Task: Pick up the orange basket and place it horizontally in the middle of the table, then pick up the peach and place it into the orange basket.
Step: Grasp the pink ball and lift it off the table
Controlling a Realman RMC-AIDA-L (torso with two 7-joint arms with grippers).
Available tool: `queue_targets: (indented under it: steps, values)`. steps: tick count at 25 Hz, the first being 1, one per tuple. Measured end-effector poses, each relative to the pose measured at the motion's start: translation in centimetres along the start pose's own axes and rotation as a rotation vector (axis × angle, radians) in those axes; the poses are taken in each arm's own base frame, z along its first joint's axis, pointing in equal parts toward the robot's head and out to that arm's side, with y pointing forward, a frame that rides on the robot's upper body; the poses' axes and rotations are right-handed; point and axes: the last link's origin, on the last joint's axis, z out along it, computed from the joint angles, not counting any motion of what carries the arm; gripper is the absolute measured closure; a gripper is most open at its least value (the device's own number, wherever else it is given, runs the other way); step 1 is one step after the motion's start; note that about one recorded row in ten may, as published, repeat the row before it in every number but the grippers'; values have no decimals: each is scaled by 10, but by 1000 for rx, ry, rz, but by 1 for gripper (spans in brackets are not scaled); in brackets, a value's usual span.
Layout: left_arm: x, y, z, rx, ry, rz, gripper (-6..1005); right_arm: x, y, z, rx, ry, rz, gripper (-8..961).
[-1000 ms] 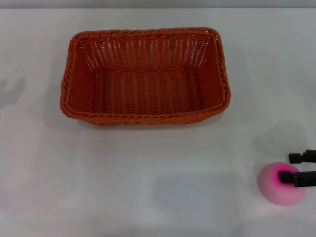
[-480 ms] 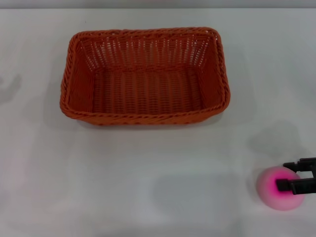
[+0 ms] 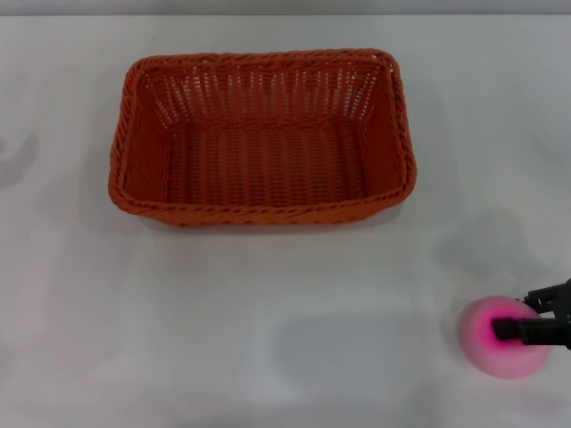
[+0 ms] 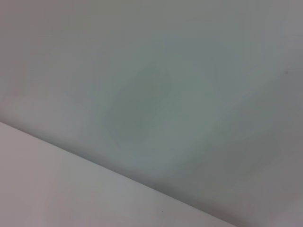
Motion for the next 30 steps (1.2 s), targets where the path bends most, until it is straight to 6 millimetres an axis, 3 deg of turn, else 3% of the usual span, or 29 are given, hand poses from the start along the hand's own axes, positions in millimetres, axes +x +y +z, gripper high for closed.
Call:
queue_targets:
  steps: [2,19,30]
  values:
    - [0,0,0,0,0,6,471,-2,0,0,1,0,-9,552]
    - [0,-1,5,-6,0,5,472,-23,1,9,-39,14,-33,649]
    - [1,-3,5,-5,8,3,471,-38,0,6,-24,17,-45,762]
